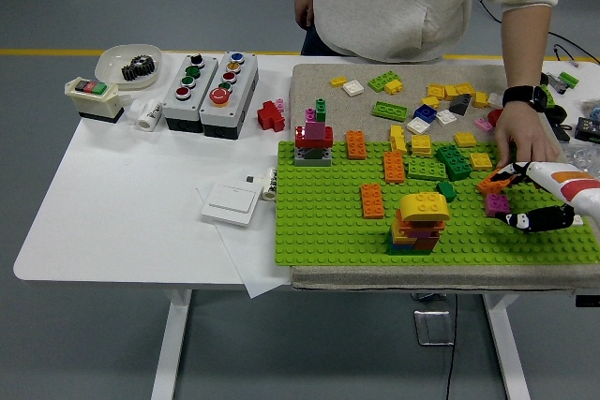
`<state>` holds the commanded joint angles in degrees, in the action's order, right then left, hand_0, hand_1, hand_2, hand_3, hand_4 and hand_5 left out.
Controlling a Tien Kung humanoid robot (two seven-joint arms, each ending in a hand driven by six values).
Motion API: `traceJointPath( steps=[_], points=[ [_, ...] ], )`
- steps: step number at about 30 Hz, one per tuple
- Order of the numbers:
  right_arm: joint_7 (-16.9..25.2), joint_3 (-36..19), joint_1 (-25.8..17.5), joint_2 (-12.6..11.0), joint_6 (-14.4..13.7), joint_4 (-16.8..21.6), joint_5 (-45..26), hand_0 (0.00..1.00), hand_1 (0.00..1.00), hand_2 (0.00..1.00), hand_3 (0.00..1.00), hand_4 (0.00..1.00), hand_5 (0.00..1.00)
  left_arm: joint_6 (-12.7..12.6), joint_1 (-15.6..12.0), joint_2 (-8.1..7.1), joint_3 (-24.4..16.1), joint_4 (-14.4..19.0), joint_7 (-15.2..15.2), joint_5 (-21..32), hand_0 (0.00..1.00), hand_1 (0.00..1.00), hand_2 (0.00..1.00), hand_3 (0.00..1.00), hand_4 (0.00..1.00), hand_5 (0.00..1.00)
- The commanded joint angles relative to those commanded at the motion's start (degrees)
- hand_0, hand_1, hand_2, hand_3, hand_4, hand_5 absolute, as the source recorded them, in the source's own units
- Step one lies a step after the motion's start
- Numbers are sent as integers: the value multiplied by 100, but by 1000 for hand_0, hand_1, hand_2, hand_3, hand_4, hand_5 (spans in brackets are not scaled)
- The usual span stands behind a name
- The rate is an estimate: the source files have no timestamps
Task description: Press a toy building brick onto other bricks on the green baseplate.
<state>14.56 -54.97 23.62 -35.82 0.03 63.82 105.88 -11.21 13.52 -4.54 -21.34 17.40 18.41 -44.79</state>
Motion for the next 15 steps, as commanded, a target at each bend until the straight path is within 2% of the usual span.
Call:
traceJointPath(
  steps=[15],
  points=[
    [-14,248,178,36,-7,-199,187,701,667,722,729,842,368,5,5,-4,7,4,2,-8,771,765,733,586,647,666]
  ],
)
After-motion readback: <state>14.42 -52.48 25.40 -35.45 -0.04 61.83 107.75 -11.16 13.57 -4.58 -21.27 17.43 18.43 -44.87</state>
